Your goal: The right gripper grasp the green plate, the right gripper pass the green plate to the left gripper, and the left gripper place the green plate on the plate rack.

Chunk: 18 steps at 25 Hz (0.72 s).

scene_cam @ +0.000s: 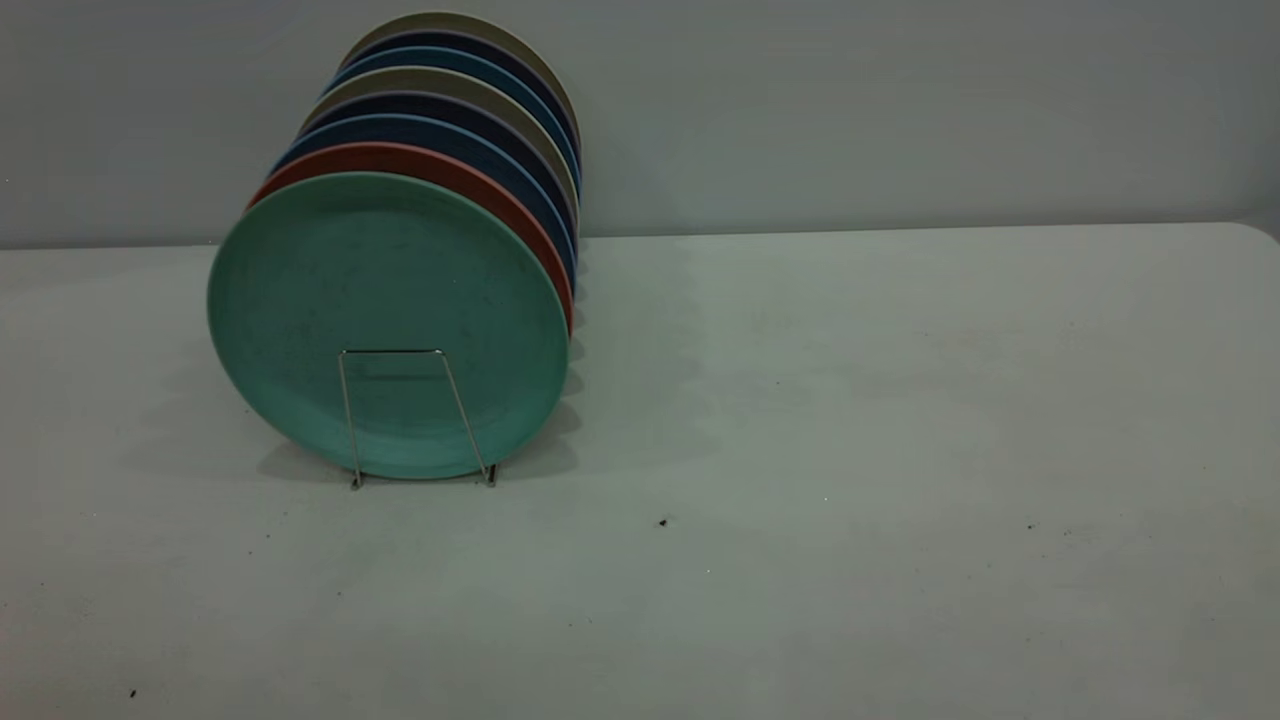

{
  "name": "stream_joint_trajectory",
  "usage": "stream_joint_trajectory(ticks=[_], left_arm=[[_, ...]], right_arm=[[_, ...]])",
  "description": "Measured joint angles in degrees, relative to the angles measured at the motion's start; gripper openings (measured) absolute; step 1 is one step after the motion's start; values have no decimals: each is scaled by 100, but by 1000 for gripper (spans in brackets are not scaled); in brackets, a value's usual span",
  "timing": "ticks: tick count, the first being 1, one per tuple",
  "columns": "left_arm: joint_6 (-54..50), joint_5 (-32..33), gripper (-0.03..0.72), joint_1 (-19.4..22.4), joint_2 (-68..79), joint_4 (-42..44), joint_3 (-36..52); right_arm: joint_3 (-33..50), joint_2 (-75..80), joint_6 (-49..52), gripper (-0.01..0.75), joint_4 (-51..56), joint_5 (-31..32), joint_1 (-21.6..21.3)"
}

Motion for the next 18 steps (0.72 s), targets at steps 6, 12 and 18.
stream_joint_trajectory(ticks=[6,12,18], left_arm=[[0,0,454,0,0,0,0],[0,1,454,0,-165,0,0],[-6,10,454,0,-273,-15,0]], right_arm=[[0,-84,0,579,0,0,-49],[0,-583,-4,579,7,23,-605],[0,-827,0,579,7,37,-1109]])
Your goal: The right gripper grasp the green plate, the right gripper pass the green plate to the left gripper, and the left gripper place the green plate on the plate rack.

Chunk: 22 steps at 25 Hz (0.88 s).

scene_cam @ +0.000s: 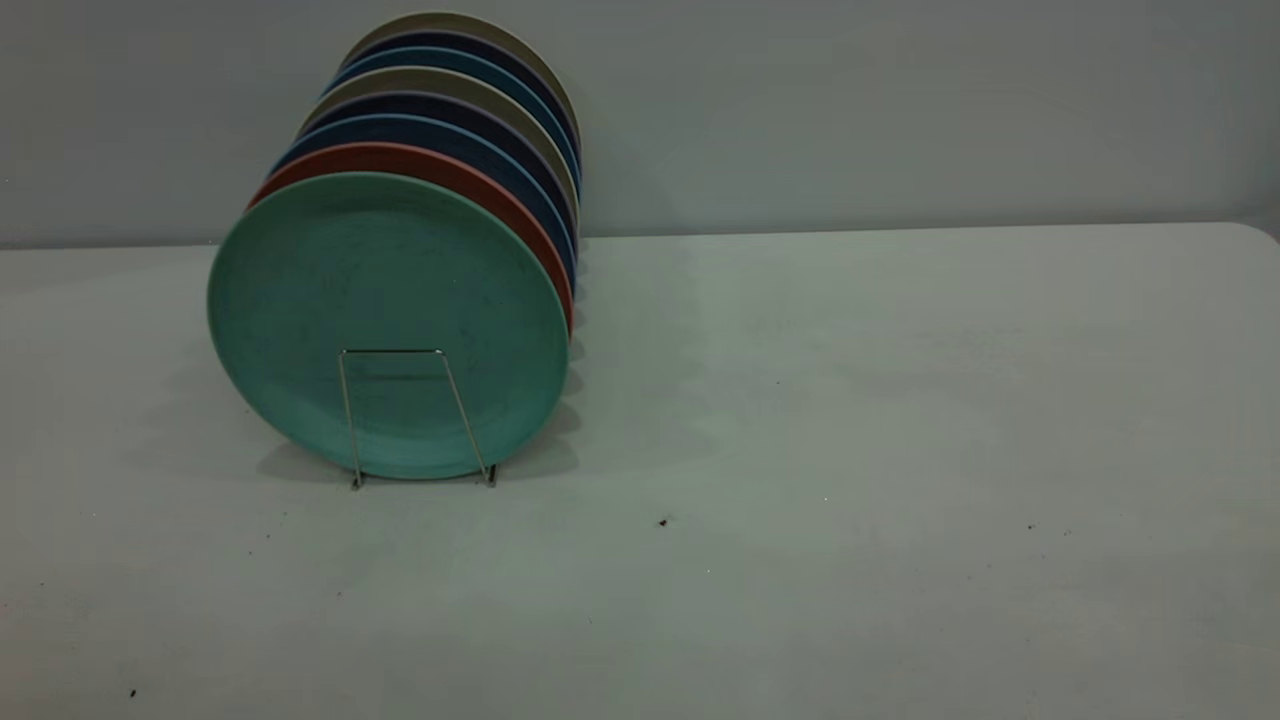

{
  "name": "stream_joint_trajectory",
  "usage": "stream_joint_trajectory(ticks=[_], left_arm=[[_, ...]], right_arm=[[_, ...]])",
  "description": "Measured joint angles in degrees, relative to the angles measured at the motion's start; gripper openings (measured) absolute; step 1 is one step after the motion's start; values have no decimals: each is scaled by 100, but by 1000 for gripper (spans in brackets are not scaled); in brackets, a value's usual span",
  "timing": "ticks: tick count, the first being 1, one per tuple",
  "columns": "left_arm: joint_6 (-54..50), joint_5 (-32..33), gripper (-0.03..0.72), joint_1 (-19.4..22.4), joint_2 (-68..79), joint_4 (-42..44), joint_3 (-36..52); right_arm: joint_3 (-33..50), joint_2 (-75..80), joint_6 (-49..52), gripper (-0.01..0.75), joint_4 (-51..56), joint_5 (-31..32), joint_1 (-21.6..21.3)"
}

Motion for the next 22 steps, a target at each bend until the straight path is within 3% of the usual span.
stream_joint_trajectory(ticks=[6,22], left_arm=[[0,0,454,0,-2,0,0],[0,0,454,0,-2,-3,0]], right_arm=[[0,0,0,579,5,0,-276],[0,0,-1,579,5,0,-281]])
